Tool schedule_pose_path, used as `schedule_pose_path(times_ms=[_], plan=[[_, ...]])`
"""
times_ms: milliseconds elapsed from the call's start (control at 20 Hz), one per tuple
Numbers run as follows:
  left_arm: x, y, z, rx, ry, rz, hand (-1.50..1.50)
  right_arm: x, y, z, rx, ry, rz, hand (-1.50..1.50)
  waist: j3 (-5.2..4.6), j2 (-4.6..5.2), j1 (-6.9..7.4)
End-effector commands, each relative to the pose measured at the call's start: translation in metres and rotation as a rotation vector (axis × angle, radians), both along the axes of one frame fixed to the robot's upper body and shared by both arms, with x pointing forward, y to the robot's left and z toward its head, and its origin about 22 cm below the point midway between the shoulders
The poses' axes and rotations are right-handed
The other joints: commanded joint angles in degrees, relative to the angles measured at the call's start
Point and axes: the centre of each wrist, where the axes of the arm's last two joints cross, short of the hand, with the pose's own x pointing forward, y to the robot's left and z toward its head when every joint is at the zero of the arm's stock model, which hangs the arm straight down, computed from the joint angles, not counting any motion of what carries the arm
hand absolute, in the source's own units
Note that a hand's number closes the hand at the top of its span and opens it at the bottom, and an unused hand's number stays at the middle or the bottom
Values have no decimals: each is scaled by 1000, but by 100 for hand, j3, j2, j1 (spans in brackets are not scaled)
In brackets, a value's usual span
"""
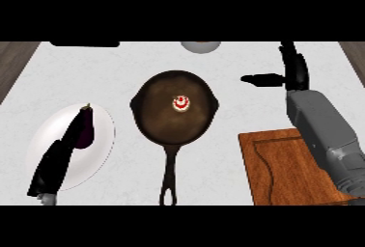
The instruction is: Pick the cupcake from the cutting board and place it in the pan
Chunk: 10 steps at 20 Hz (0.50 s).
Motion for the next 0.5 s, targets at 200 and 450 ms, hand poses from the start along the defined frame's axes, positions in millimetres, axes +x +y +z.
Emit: schedule_pose_path(times_ms=[200, 450], plan=[[-12, -6, -12, 6, 16, -10, 0, -15, -83, 10, 8, -13, 12, -150, -1, -7, -11], [-12, -5, -9, 6, 3, 0, 0, -24, -118, 19, -22, 3, 45, -150, 0, -6, 5]])
